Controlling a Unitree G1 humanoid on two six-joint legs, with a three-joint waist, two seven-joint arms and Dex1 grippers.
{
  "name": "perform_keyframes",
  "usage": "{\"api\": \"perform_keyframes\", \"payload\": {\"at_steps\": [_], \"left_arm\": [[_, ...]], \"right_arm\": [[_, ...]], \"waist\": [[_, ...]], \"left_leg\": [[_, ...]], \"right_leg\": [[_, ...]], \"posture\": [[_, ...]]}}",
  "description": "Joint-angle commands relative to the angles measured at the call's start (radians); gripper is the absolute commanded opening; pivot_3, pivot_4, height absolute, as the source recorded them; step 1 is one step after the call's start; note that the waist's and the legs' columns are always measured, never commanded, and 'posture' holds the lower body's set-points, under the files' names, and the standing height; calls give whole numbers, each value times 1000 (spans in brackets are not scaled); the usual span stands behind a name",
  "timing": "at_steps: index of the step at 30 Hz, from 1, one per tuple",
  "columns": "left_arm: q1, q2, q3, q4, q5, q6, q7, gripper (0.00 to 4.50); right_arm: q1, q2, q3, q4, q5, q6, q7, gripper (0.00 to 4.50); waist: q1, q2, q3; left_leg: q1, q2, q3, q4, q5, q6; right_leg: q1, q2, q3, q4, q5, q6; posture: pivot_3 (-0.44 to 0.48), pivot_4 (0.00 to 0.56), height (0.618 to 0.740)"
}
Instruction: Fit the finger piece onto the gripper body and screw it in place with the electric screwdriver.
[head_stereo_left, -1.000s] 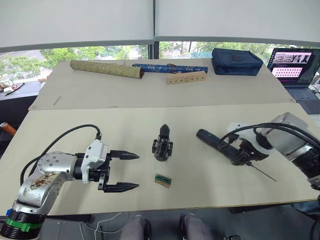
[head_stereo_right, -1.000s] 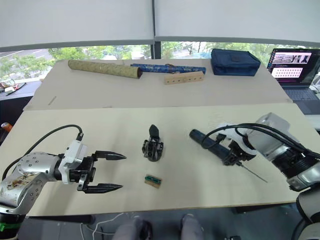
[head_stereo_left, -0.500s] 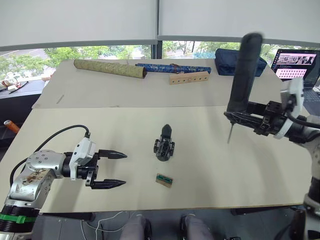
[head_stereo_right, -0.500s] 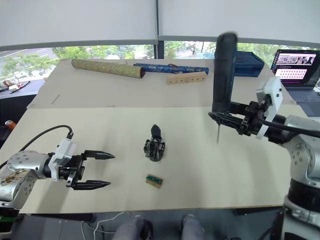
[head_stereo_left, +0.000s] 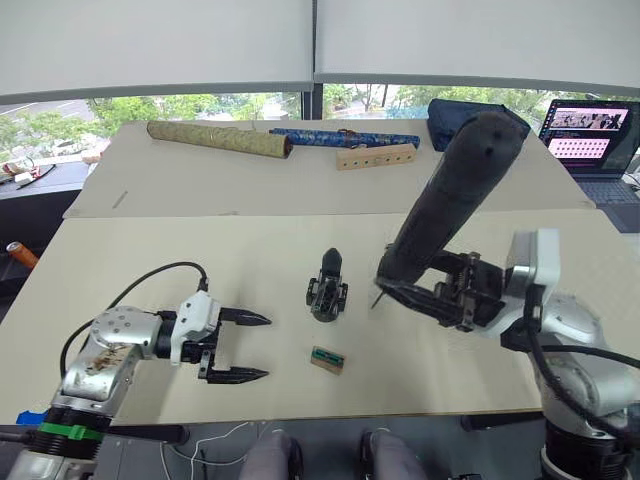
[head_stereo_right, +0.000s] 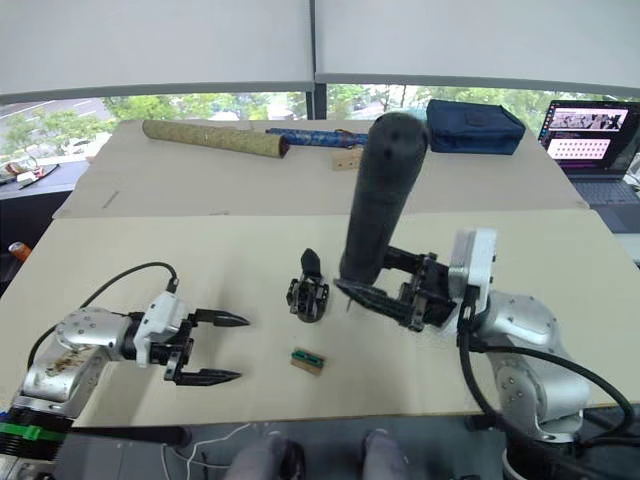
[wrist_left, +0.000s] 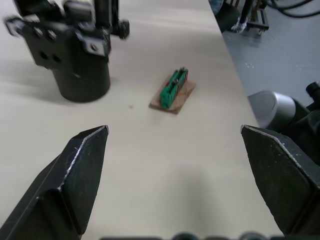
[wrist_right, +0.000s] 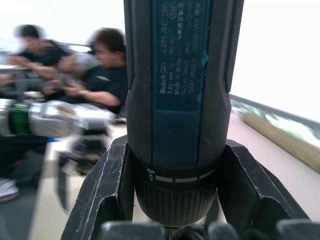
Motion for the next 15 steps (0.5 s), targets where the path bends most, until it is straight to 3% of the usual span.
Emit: {"api": "perform_keyframes", "payload": {"at_steps": [1,15], "left_arm": [[-4,-44,-34,44,36,-63,20,4500],[-45,-175,-157,57,126,-102,114,4500]], "right_arm": [[-54,9,44,11,8,-93,20,1895],[-46,-75,148,53,51,-86,93,1895]], "waist": [[0,0,0],[4,0,0]], "left_leg": [[0,0,0,0,0,0],[-1,0,-2,1,0,1]], "right_leg": [[0,0,0,0,0,0],[0,0,0,1,0,0]], "posture": [[0,150,740],[0,150,740]]}}
